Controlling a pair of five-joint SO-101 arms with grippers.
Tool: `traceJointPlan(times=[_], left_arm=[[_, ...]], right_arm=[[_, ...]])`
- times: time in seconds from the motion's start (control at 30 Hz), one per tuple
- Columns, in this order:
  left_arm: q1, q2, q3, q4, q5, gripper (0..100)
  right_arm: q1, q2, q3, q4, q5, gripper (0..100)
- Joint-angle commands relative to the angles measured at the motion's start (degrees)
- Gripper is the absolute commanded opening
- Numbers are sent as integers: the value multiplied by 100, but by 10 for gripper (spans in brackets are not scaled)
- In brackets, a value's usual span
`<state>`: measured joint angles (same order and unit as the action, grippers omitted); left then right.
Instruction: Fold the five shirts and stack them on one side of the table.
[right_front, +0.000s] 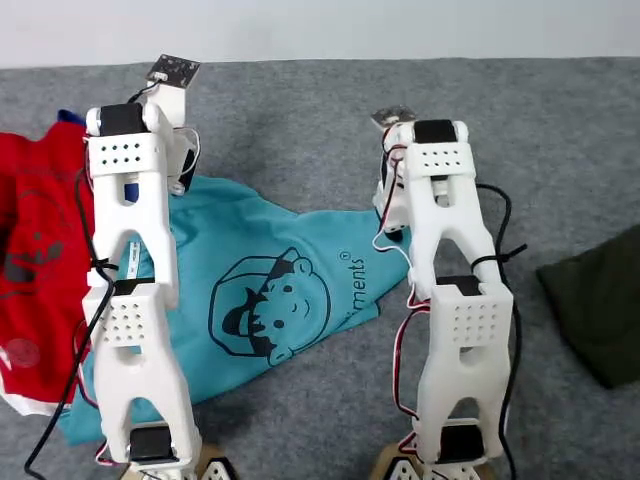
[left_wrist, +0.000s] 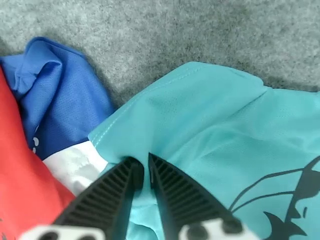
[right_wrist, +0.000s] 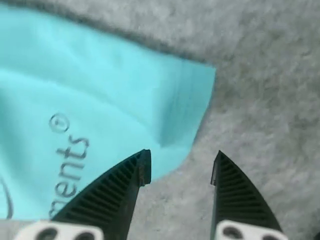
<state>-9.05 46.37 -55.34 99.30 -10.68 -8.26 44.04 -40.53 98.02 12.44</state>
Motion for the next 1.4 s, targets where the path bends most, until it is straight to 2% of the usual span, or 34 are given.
traceJointPlan(times=[0.0,0.23,0.5,0.8,1.37], left_arm=[[-26,-316,-57,26,0,2],[-44,-97,-57,26,26,2],[-44,-105,-57,26,9,2],[-35,-105,-57,35,26,2],[-18,-70,-22,53,35,2]], right_arm=[[-127,-48,-255,189,-70,214],[-163,418,-281,-242,-70,213],[-136,611,-299,-242,-35,212],[-66,356,-1029,-295,-35,214],[-13,1719,-2171,-769,-35,215]])
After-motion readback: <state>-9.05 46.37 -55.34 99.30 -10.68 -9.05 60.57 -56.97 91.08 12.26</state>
